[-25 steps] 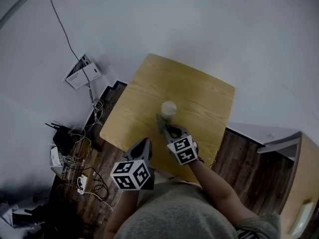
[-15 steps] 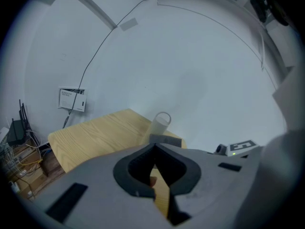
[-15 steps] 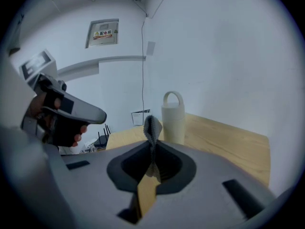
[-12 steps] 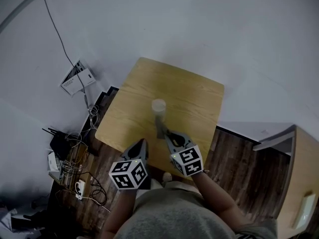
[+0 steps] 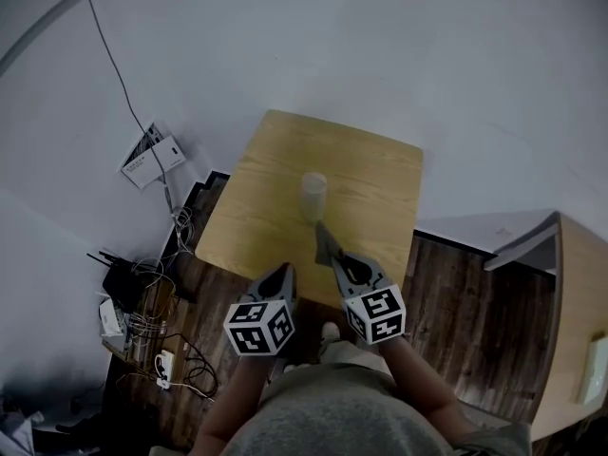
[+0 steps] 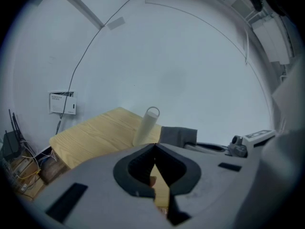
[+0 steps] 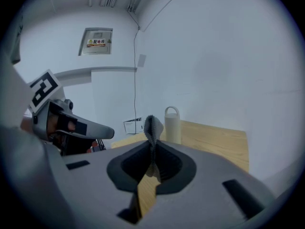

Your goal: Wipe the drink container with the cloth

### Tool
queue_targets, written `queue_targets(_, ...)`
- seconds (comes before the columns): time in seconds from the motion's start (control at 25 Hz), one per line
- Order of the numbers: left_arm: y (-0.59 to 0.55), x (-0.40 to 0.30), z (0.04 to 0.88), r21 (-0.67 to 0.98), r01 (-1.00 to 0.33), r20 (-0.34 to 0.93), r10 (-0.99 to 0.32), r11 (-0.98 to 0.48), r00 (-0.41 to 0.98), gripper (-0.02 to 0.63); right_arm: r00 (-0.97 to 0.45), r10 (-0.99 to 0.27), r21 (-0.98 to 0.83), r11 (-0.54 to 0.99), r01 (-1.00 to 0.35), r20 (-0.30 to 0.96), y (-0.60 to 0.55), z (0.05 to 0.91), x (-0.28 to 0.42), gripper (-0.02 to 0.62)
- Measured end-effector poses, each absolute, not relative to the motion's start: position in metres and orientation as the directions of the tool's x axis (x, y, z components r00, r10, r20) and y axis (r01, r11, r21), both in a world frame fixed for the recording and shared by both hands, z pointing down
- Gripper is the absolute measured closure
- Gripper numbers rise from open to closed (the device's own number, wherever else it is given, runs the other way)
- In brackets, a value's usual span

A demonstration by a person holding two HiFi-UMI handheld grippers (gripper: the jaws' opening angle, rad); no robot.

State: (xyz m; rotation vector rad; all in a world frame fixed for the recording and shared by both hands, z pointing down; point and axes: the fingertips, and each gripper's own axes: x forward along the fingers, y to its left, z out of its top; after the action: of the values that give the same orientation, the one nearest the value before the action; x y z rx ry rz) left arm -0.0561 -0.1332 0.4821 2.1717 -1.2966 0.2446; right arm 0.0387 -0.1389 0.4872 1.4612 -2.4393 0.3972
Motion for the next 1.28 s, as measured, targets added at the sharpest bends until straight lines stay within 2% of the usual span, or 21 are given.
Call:
queue_targets(0.6, -0.035, -0.102, 0.479, 0.405, -0.806, 0.429, -0.689, -0.431, 0.584, 0.604, -0.355, -0.89, -0.088, 0.344, -0.935, 0.286, -0.024, 0.444, -0.001, 0.583)
queue_targets(1.28, 0.016, -0.13, 0.47, 0.412, -0.781, 0.396, -0.68, -0.469, 0.617, 0.604, -0.348, -0.905, -0.088, 0.337, -0.937, 0.245, 0.038, 0.433, -0.04, 0.583)
